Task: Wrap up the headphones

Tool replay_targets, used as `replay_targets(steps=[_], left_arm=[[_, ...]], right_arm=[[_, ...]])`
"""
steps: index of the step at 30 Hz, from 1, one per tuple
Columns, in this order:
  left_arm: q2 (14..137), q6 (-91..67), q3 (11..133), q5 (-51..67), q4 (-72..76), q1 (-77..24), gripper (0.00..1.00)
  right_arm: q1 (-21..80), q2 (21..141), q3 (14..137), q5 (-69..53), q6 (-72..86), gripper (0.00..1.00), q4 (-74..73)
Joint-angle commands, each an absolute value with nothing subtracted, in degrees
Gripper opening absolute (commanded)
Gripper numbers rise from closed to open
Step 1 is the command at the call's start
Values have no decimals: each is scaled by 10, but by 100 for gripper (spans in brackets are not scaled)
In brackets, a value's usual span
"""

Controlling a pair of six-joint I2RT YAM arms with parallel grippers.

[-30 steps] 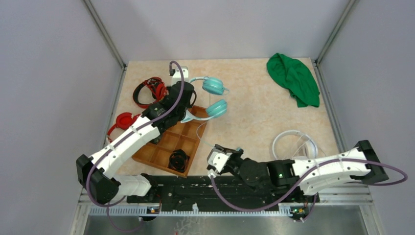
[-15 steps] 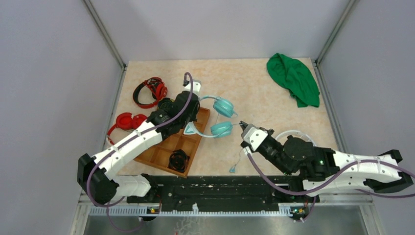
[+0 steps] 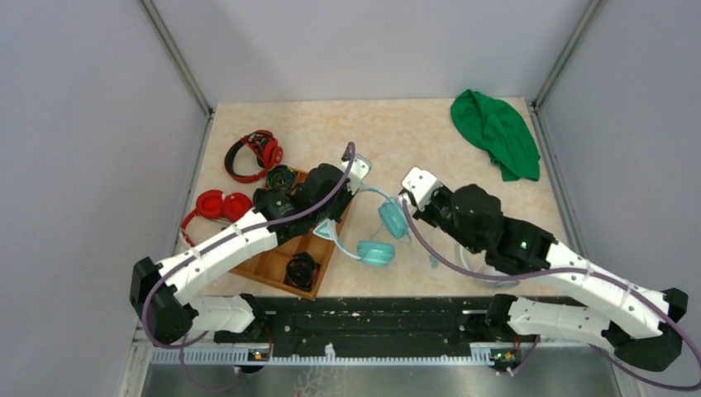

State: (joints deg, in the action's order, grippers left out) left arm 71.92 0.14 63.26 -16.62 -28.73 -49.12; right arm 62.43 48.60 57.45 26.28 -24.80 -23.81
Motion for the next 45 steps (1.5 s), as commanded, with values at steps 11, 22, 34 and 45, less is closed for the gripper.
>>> replay_targets(steps=[11, 22, 34, 45], left_arm=[[676, 28, 669, -9, -282, -494, 0], [652, 4, 666, 61, -259, -493, 0], [645, -73, 777, -34, -318, -472, 0], [666, -120, 920, -112, -379, -471, 0]], right_arm=[[446, 541, 510, 38, -133, 0, -201], [441, 489, 421, -4, -39, 21, -159], [378, 411, 435, -51, 70, 55, -155], [328, 477, 361, -153, 132, 74, 4]])
